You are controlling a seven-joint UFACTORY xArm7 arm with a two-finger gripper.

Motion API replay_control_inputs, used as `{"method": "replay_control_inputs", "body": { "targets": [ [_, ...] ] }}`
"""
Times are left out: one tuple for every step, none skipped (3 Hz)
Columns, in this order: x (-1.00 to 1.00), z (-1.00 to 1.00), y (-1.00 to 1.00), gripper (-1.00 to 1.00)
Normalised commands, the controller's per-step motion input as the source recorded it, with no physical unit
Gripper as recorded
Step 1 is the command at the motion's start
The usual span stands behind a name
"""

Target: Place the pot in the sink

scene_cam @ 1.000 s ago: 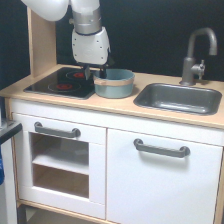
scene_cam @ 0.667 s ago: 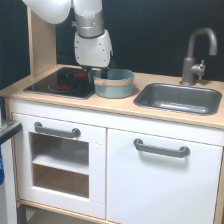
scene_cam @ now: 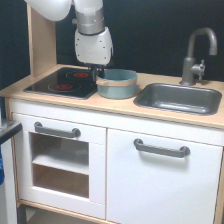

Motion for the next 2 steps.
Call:
{"method": "replay_control_inputs", "body": {
  "targets": [
    [0.26,0.52,0.02,-1.00],
    [0.93,0.99,-0.02,-1.00]
  ]
}}
